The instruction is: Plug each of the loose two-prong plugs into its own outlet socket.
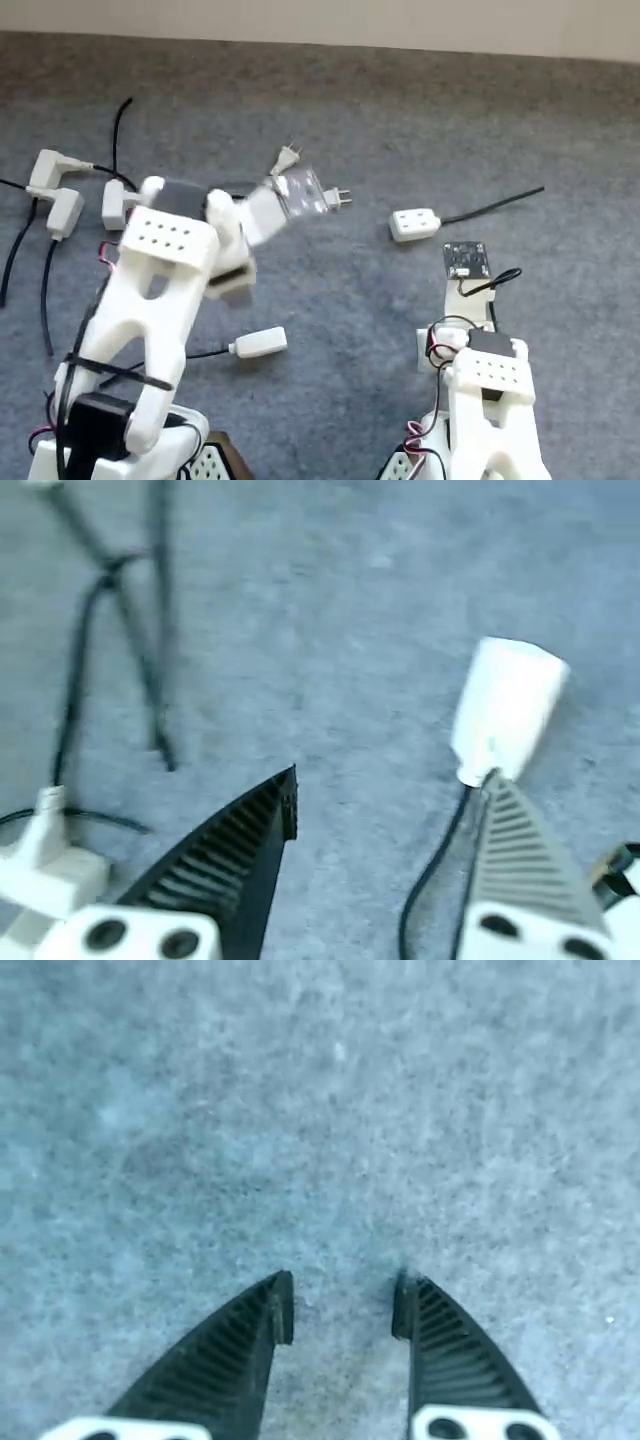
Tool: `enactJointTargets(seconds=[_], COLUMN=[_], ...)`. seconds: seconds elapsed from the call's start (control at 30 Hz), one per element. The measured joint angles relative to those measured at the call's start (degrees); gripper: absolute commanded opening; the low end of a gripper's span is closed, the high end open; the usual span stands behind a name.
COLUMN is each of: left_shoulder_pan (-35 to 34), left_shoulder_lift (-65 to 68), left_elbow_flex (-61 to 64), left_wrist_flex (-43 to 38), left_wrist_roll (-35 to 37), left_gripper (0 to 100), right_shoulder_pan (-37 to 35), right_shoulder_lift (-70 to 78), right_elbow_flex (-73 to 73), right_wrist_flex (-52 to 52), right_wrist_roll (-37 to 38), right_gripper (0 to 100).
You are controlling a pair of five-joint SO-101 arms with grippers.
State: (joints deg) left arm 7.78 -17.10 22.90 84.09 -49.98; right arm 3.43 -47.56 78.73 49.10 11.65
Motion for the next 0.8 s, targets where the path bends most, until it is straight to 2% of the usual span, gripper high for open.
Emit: enactJointTargets(seconds=[0.17,0.37,0.47,0.6,0.8], left_shoulder_pan=[2.9,10.0,13.9,17.1,21.5], left_shoulder_lift=[-3.8,-15.6,-17.1,-17.1,-17.1], left_elbow_flex=[11.7,20.0,25.0,31.6,36.8], left_wrist_flex=[-1.8,-1.8,-2.2,-6.9,-12.3], left_wrist_roll=[0.3,4.3,4.8,6.5,7.6], left_gripper=[23,23,22,14,14], right_shoulder_pan=[0.0,0.0,0.0,0.0,0.0], right_shoulder_lift=[0.0,0.0,0.0,0.0,0.0], right_elbow_flex=[0.0,0.0,0.0,0.0,0.0], right_wrist_flex=[0.0,0.0,0.0,0.0,0.0], right_wrist_roll=[0.0,0.0,0.0,0.0,0.0], right_gripper=[16.2,16.2,16.2,16.2,16.2])
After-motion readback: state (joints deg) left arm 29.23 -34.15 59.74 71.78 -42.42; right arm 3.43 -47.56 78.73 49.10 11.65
